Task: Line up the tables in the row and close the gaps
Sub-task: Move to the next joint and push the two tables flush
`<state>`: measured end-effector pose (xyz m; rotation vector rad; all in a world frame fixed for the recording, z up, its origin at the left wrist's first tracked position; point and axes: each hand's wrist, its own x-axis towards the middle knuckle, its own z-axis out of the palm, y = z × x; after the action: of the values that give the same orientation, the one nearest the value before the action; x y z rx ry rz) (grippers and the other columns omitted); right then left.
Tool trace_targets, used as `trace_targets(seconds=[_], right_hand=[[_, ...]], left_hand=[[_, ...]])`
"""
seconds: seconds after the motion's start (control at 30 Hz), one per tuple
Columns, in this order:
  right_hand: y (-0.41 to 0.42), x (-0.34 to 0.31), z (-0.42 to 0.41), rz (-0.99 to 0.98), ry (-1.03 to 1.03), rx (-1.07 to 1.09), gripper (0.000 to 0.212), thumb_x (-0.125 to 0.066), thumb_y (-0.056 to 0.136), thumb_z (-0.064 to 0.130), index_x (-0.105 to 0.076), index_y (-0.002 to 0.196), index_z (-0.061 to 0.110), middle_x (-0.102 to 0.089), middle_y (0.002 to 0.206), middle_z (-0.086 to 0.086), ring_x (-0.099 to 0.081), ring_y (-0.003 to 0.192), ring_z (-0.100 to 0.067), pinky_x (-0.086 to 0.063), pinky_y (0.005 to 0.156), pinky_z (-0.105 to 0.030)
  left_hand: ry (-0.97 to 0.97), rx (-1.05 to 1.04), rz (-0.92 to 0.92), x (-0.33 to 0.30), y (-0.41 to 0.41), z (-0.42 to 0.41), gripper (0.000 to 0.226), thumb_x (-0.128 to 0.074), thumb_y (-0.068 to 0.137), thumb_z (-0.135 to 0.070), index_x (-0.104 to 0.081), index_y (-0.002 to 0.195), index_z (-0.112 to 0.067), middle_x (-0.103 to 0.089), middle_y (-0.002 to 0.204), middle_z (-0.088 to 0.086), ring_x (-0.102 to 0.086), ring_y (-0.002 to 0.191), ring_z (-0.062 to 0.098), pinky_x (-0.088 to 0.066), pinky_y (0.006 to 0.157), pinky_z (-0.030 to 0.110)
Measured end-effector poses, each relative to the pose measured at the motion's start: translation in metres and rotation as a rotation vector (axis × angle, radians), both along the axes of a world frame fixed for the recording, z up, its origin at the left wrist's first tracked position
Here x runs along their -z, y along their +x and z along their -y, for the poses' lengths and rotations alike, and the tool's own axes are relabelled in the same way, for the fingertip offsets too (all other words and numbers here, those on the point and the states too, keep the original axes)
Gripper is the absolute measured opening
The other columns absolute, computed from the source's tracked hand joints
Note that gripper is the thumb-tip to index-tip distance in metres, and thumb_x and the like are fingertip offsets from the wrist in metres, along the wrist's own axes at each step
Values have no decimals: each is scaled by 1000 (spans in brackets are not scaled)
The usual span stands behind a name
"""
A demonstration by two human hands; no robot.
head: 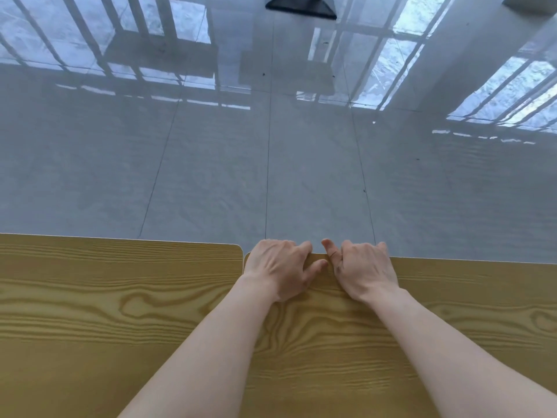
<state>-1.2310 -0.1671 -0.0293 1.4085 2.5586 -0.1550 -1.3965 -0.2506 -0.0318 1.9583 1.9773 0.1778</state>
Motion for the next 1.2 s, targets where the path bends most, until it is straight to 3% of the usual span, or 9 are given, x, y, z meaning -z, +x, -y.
trace_targets(seconds=[0.13,0.47,0.73,1.0,1.1,1.2], right_hand=[[1,4,-2,-3,10,16,81,5,90,70,-55,74,17,-68,75,-6,-51,71,-29,-34,89,-45],[-4,-1,-15,13,1,36,83,-1,94,68,-56,63,15,-61,67,-7,-51,71,-31,-34,92,-46],[-6,6,-9,15,81,65,81,0,98,64,-57,65,17,-67,67,-8,-48,61,-29,-33,86,-46],[-4,9,-10,-1,81,68,85,2,99,60,-63,64,18,-66,64,-6,-52,62,-30,-32,83,-45],[-6,7,-9,-26,75,53,86,4,100,58,-63,64,17,-67,66,-7,-59,67,-31,-33,84,-46],[-7,6,-1,-69,122,81,81,2,100,58,-63,74,18,-69,77,-9,-58,75,-33,-35,80,-46]], left_hand=[[-3,7,-2,4,-2,-3,56,-22,99,-69,-50,90,-21,-67,86,3,-63,80,29,-39,67,40],[-16,0,32,0,-6,-17,53,-25,99,-69,-46,81,-24,-66,80,5,-51,69,29,-35,65,40],[-16,20,20,2,-7,-15,53,-23,99,-69,-46,86,-22,-67,82,5,-62,76,32,-37,64,41],[-84,17,-7,-3,-6,-13,50,-24,100,-66,-43,87,-22,-51,73,-5,-48,68,25,-30,63,38],[-82,-4,-27,-4,-5,-11,49,-24,101,-65,-48,93,-23,-55,79,-4,-52,74,25,-31,67,37],[24,-5,-86,0,2,-6,52,-21,101,-61,-56,115,-26,-64,99,0,-57,94,25,-35,82,36]])
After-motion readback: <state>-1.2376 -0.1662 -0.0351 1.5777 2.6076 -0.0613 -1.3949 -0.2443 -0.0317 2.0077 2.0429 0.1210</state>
